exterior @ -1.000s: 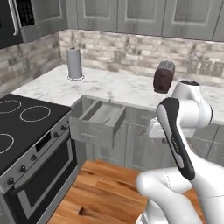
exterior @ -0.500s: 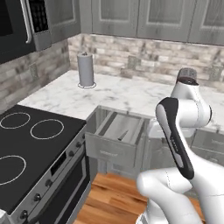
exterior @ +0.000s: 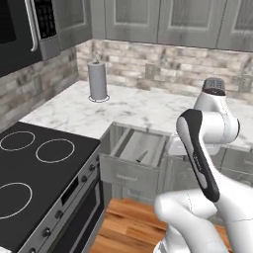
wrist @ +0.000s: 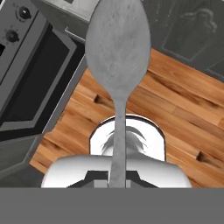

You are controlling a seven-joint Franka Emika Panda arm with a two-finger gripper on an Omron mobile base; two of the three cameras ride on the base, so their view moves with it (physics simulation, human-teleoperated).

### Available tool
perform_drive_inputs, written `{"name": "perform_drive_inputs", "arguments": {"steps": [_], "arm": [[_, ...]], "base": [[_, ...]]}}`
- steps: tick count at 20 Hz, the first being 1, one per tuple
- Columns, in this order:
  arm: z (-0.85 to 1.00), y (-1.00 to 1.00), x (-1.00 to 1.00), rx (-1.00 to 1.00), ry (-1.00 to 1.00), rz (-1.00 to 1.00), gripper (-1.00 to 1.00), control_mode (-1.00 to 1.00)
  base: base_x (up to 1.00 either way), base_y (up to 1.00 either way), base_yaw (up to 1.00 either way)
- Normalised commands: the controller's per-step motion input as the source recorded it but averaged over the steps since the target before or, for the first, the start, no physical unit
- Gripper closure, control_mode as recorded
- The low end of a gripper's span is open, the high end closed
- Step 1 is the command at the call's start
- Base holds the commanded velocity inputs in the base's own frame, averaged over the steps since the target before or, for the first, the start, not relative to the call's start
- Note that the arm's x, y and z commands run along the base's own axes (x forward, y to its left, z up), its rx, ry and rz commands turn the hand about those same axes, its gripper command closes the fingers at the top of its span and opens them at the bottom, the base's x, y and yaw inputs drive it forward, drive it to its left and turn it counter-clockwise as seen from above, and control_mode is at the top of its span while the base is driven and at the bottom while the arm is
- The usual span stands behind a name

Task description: Pick up the metallic utensils from the counter and place them in the open drawer. Make sure not to pick up any wooden utensils.

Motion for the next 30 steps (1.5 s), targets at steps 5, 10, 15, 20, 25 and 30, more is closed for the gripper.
{"name": "perform_drive_inputs", "arguments": {"steps": [5, 10, 15, 20, 25, 30], "arm": [[0.00, 0.00, 0.00, 0.00, 0.00, 0.00, 1.00, 1.00], [0.00, 0.00, 0.00, 0.00, 0.00, 0.00, 1.00, 1.00], [0.00, 0.00, 0.00, 0.00, 0.00, 0.00, 1.00, 1.00], [0.00, 0.00, 0.00, 0.00, 0.00, 0.00, 1.00, 1.00], [-0.03, 0.45, 0.45, 0.00, 0.00, -0.21, 1.00, -1.00], [-0.08, 0.41, 0.58, 0.00, 0.00, -0.15, 1.00, -1.00]], "base": [[0.19, 0.31, -0.19], [0.11, 0.12, -0.22], [0.07, 0.25, -0.28], [0.16, 0.30, -0.27], [0.00, 0.00, 0.00], [0.00, 0.00, 0.00]]}}
